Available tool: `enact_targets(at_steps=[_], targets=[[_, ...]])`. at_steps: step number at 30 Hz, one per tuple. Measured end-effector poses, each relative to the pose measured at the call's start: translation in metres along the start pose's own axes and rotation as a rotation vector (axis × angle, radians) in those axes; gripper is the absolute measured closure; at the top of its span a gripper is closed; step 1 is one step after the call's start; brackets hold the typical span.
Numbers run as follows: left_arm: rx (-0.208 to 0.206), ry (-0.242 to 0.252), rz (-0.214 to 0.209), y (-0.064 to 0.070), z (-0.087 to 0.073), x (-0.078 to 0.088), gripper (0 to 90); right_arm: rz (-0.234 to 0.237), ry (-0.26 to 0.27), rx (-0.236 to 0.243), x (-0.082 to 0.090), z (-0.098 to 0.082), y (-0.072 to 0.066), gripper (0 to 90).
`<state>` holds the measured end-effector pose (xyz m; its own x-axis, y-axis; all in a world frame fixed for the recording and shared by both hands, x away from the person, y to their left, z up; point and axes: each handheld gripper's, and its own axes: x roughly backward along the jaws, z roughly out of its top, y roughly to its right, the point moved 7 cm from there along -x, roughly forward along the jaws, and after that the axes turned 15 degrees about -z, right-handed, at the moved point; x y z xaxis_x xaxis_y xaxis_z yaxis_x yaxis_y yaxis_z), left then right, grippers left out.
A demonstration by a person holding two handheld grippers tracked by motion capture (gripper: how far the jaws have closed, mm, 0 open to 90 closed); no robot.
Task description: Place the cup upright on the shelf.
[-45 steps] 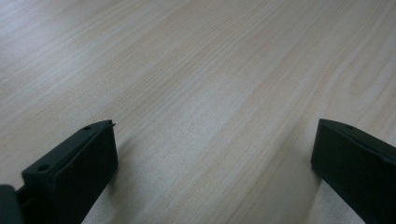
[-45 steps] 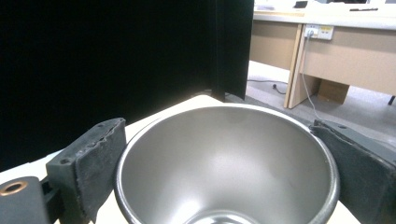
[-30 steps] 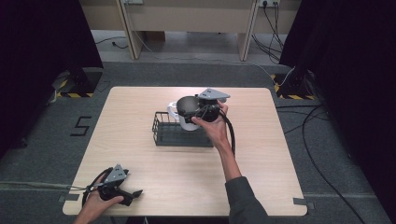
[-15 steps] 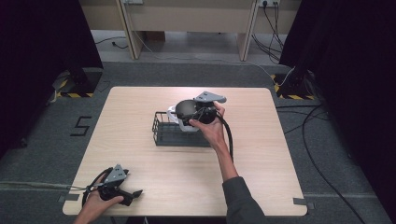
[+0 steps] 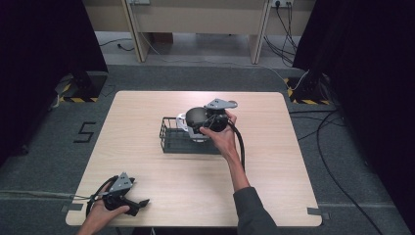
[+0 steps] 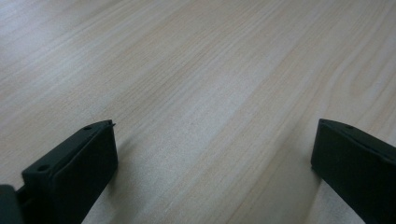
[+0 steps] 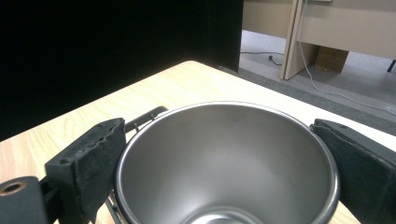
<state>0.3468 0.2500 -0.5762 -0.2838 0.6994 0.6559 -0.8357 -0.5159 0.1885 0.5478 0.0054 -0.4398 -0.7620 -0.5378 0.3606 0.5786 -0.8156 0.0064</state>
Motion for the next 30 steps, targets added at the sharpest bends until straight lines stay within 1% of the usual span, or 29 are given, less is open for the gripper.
enact_targets(at_steps=[4,7,8,10,13,16,19,22,25,27,28,29,30], targets=[[-0.001,-0.002,0.000,0.000,0.000,0.000,0.0,-0.004,-0.014,0.001,-0.001,-0.006,0.001,5.8],[-0.001,-0.002,0.000,0.000,0.000,0.000,0.0,-0.004,-0.027,-0.008,-0.002,-0.014,0.002,5.7],[-0.002,-0.002,0.000,0.000,0.000,0.000,0.0,-0.001,-0.017,-0.014,-0.002,-0.014,0.003,5.7],[-0.002,-0.002,0.000,0.000,0.000,0.000,0.0,0.004,-0.015,-0.019,-0.001,-0.015,0.003,5.6],[-0.001,-0.002,0.000,0.000,0.000,0.000,0.0,0.009,-0.021,-0.008,0.000,-0.015,0.003,5.5],[-0.002,-0.002,0.000,0.000,0.000,0.000,0.0,0.000,-0.029,0.001,0.000,-0.015,0.003,5.4],[-0.001,-0.004,0.000,0.000,0.000,0.000,0.0,-0.006,-0.024,0.005,0.000,-0.014,0.002,5.2],[-0.002,-0.002,0.000,0.000,0.000,0.000,0.0,-0.001,-0.010,-0.003,0.001,-0.012,0.002,4.8],[-0.001,-0.001,0.000,0.000,0.000,0.000,0.0,-0.002,0.031,-0.024,0.006,-0.005,0.004,6.8],[0.000,-0.001,0.000,0.000,0.000,0.000,0.0,-0.002,0.050,-0.033,0.010,0.000,0.006,12.1],[-0.001,-0.001,0.000,0.000,0.000,0.000,0.0,0.001,0.059,-0.038,0.012,0.002,0.007,16.9],[0.000,-0.001,0.000,0.000,0.000,0.000,0.0,0.003,0.065,-0.044,0.015,0.003,0.008,15.5],[0.000,-0.001,0.000,0.000,0.000,0.000,0.0,0.001,0.069,-0.047,0.017,0.004,0.009,11.9]])
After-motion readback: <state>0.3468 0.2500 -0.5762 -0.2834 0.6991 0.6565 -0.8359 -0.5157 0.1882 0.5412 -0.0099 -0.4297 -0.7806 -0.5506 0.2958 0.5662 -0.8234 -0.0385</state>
